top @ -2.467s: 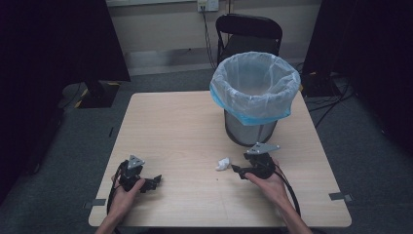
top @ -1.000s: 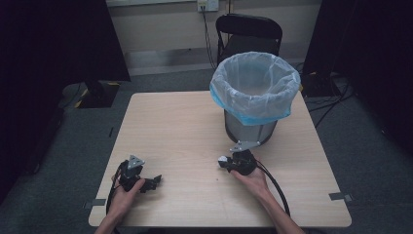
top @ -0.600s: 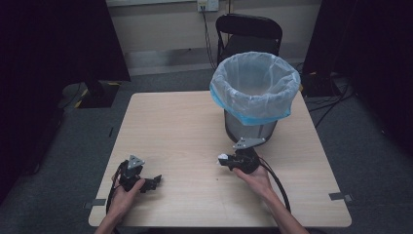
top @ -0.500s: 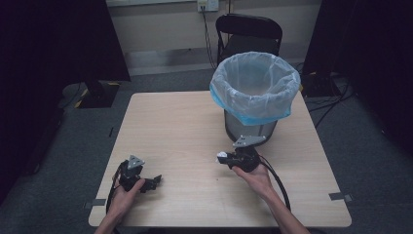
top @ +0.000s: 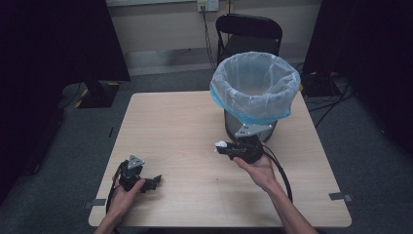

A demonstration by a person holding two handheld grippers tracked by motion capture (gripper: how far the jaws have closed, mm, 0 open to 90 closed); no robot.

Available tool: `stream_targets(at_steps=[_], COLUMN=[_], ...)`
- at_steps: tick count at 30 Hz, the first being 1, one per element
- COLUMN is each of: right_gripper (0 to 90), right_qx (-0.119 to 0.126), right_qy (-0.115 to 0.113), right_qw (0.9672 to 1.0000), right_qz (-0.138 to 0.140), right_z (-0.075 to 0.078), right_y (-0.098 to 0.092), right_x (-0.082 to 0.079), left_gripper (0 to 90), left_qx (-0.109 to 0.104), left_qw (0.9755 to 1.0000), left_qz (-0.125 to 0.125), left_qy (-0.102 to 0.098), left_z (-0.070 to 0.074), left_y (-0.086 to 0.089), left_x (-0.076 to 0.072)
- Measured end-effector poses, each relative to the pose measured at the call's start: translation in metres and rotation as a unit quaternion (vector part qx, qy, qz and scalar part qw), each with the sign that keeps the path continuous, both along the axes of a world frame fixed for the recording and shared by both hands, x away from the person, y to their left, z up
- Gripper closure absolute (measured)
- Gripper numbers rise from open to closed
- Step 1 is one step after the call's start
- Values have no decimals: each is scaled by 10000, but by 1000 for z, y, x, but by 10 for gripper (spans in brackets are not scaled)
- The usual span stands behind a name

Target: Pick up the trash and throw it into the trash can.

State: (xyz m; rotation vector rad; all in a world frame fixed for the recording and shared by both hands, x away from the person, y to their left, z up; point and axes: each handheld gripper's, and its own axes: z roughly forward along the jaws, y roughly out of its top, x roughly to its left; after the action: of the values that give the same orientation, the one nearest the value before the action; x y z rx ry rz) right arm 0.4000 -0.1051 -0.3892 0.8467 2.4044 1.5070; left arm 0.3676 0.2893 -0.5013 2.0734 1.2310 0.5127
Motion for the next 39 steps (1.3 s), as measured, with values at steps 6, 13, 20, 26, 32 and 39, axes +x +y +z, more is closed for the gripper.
stream_targets(at_steps=[6,13,20,26,32,39], right_gripper=[775,779,780,780,781,781], right_qx=[13,48,126,159,155,194], right_qy=[-204,-293,-551,-637,-607,-582], right_qw=[9997,9995,9984,9977,9970,9947], right_qz=[126,63,-14,-196,-461,-825], right_z=[29,61,104,128,144,152], right_y=[4,0,-7,-11,-16,-26], right_x=[-2,7,18,36,54,72], left_gripper=[0,0,0,0,0,0], left_qx=[9,-2,-35,1,8,6], left_qw=[10000,10000,10000,10000,10000,10000], left_qz=[-4,4,28,-1,-2,-5], left_qy=[-2,-3,-14,1,-2,0], left_z=[0,0,0,0,0,0], left_y=[0,0,-1,0,0,0], left_x=[0,0,0,0,0,0])
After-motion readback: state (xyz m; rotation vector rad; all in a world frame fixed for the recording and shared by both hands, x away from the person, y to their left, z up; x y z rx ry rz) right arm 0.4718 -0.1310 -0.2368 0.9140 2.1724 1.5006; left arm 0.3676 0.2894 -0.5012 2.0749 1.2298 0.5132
